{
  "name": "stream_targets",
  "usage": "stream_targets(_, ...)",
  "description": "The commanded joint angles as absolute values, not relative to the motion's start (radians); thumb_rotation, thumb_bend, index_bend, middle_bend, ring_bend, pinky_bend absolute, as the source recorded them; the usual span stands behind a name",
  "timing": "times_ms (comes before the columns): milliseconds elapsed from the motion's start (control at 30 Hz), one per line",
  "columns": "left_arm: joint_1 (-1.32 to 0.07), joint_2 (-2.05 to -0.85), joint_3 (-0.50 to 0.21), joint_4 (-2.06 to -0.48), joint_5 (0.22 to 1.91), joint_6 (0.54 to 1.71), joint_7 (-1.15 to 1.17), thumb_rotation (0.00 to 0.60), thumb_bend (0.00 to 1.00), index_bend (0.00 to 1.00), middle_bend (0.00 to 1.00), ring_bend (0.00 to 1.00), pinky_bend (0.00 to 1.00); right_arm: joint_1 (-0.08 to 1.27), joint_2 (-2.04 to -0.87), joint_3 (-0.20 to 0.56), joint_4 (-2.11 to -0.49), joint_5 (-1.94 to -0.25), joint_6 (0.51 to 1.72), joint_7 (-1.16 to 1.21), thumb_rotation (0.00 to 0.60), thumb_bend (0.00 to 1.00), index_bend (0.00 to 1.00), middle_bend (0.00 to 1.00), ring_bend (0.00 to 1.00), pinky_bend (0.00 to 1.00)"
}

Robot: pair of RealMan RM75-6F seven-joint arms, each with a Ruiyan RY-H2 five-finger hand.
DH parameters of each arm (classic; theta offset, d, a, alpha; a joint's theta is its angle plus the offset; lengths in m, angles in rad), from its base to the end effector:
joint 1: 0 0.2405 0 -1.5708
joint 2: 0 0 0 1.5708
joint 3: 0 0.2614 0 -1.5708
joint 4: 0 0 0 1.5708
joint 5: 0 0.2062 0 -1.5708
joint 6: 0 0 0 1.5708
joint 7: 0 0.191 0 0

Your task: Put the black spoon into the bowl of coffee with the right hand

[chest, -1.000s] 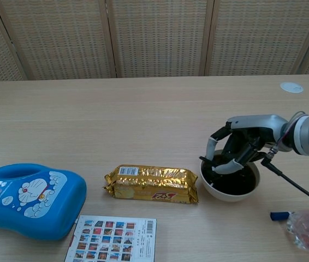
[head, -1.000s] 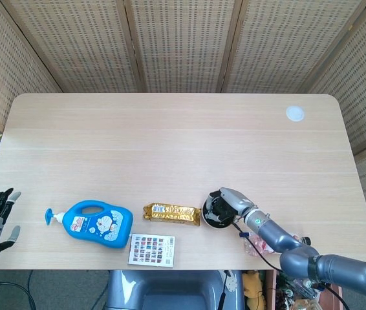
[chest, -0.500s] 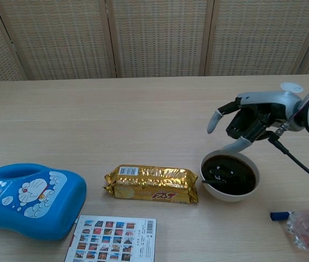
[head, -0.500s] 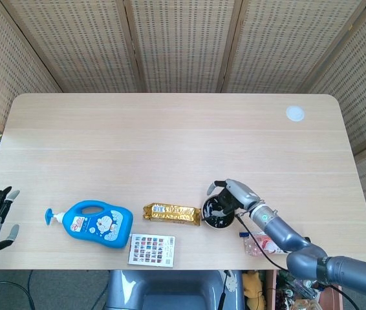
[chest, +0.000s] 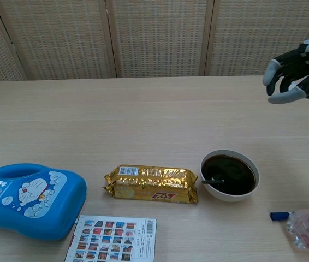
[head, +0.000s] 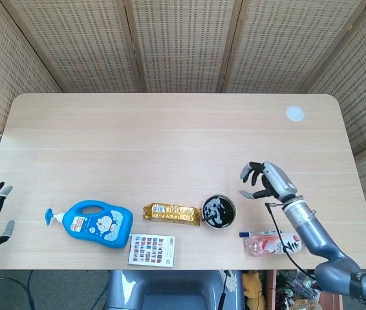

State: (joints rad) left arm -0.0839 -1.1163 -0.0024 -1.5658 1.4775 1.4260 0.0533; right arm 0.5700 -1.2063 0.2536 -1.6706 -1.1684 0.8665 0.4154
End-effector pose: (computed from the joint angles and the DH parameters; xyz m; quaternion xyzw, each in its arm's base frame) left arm -0.3371 0.2177 0.1540 -0.6242 -0.3919 -0.3228 0.5938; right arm -0.1961 -0.3792 0.0716 0.5506 -0.6149 0.4696 0.3135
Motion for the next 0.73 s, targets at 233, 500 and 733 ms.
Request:
stream_targets(233,-0.083,-1.122,-0.01,-1.593,1.493,1.453,0.077,0.6,0.46,0.0,0.0,0.0,0.0,0.421,-1.234,0.186,-1.596,-1.333,1.247,0.124,0.6,0.35,0.54,0.49,0.41,0.64)
stream_targets(500,-0.063,-1.127,-0.003,-1.598,1.519,1.498,0.075,0.6,0.46,0.0,0.0,0.0,0.0,0.316,-1.246,0.118,-1.543,-1.408,1.423,-0.06,0.6,0.35,0.29,0.29,0.18,0.35)
stream_targets(733,-0.056,-1.118,0.008,-1.613,1.519,1.491,0.094,0.6,0.47,0.0,0.0,0.0,0.0,0.26,-1.202,0.062,-1.584,-1.41,1.42,-0.137,0.6,0.35,0.16,0.12,0.02,0.19)
